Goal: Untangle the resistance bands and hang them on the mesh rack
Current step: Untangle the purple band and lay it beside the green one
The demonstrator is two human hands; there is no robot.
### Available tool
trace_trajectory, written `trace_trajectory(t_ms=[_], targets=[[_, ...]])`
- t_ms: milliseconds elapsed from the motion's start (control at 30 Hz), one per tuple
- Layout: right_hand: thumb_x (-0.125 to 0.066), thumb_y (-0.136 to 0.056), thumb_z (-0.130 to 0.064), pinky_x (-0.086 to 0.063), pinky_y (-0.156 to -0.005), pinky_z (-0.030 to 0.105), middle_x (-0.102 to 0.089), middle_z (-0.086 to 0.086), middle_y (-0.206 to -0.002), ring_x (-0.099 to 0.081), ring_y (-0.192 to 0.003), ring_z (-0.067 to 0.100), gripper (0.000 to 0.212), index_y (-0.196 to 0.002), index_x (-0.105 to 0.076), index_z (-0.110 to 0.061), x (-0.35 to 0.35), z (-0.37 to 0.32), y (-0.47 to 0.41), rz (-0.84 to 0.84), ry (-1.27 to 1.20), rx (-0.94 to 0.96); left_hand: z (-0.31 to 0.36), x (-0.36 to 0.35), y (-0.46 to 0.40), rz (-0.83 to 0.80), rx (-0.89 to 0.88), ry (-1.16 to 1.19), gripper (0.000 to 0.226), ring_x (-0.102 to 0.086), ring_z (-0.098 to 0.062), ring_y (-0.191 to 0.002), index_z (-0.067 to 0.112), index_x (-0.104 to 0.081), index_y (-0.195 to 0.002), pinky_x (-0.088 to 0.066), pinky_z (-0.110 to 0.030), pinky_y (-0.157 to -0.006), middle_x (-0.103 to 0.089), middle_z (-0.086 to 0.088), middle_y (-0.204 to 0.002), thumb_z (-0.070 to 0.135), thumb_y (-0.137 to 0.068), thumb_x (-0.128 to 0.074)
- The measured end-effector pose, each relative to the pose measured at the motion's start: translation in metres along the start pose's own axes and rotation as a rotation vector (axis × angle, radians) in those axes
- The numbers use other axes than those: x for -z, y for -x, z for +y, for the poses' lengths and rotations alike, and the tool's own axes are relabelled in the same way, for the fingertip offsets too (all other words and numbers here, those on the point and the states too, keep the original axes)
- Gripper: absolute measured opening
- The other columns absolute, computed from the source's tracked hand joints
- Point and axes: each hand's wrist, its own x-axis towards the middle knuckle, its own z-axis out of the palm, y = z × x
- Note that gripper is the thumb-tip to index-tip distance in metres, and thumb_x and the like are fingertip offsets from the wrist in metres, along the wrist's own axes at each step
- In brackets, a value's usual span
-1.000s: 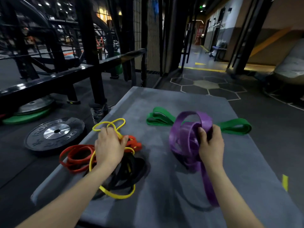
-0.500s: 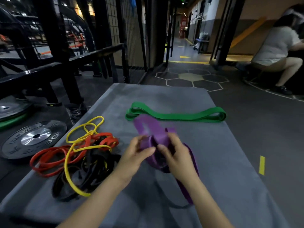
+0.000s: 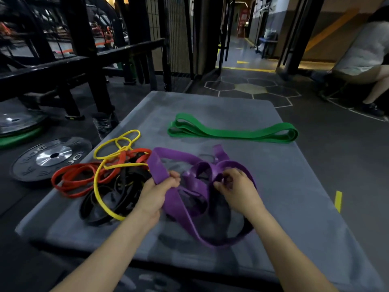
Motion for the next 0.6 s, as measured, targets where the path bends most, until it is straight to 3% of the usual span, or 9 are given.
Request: trace_trajectory(t_ms=[100,167,233,300,333,400,500,600], targets=[[-0.069,-0.081,-0.036,-0.041,-0.091,0.033,-0.04,0.017,-0.134,-0.046,-0.117,0.032,0.058,-0.123,-0.041,-0.006,-0.005,-0.001,0.001,-0.066,-0.017,-0.105,0.001,0.002,-0.004,-0.019,0.066,-0.056,0.021,-0.056,-0.014,-0.065,0.01,-0.062,-0.071,-0.042,-0.024,-0.062,-0.062,-0.001,-0.065,-0.009,-0.078,-0.055],[-0.069,-0.082,-0.027,-0.038,-0.081,0.027,-0.049,0.016,-0.126,-0.051,-0.11,0.029,0.05,-0.12,-0.046,-0.005,-0.007,-0.003,-0.004,-0.045,0.0,-0.075,-0.001,0.003,-0.003,-0.047,0.077,-0.136,0.013,-0.054,-0.017,-0.068,0.01,-0.062,-0.071,-0.041,-0.026,-0.063,-0.061,-0.005,-0.07,-0.001,-0.066,-0.065],[-0.068,-0.081,-0.022,-0.034,-0.07,0.021,-0.062,0.012,-0.111,-0.057,-0.098,0.024,0.037,-0.113,-0.056,-0.006,-0.003,-0.006,-0.008,-0.084,0.064,-0.021,-0.002,0.003,0.001,-0.086,0.046,-0.253,0.018,-0.052,-0.017,-0.065,0.01,-0.061,-0.071,-0.039,-0.026,-0.06,-0.059,-0.004,-0.066,0.009,-0.053,-0.063],[-0.066,-0.079,-0.019,-0.039,-0.071,0.023,-0.069,0.008,-0.096,-0.061,-0.089,0.023,0.023,-0.1,-0.065,-0.008,0.006,-0.009,-0.008,-0.067,0.077,0.017,-0.003,0.005,0.001,-0.116,-0.046,-0.373,0.018,-0.05,-0.017,-0.063,0.012,-0.057,-0.071,-0.039,-0.026,-0.06,-0.058,0.002,-0.063,0.011,-0.056,-0.066],[-0.065,-0.079,-0.018,-0.044,-0.072,0.027,-0.071,0.008,-0.09,-0.063,-0.087,0.024,0.016,-0.093,-0.069,-0.01,0.011,-0.01,-0.007,-0.014,0.053,0.032,-0.004,0.006,-0.001,-0.104,-0.118,-0.459,0.02,-0.054,-0.017,-0.066,0.014,-0.057,-0.075,-0.043,-0.028,-0.064,-0.061,0.004,-0.067,0.013,-0.059,-0.069],[-0.062,-0.081,-0.015,-0.049,-0.071,0.032,-0.071,0.01,-0.085,-0.064,-0.084,0.027,0.01,-0.084,-0.07,-0.009,0.02,-0.01,-0.011,0.153,-0.008,0.043,-0.006,0.007,-0.009,-0.026,-0.261,-0.696,0.043,-0.06,-0.021,-0.09,0.014,-0.059,-0.101,-0.046,-0.03,-0.082,-0.064,-0.001,-0.096,0.023,-0.062,-0.075],[-0.056,-0.085,-0.009,-0.048,-0.079,0.035,-0.066,0.014,-0.104,-0.06,-0.098,0.031,0.016,-0.097,-0.067,-0.005,0.022,-0.005,-0.037,0.298,-0.01,0.053,-0.005,0.002,-0.021,0.083,-0.362,-0.896,0.064,-0.051,-0.026,-0.113,0.008,-0.048,-0.123,-0.037,-0.027,-0.089,-0.052,-0.008,-0.121,0.026,-0.069,-0.077],[-0.05,-0.092,-0.013,-0.043,-0.092,0.039,-0.054,0.016,-0.127,-0.05,-0.117,0.033,0.033,-0.123,-0.055,-0.004,0.013,-0.004,-0.064,0.256,0.025,0.023,-0.008,-0.002,-0.031,0.061,-0.365,-0.947,0.056,-0.054,-0.027,-0.107,0.01,-0.052,-0.114,-0.042,-0.031,-0.086,-0.055,-0.008,-0.112,0.034,-0.069,-0.076]])
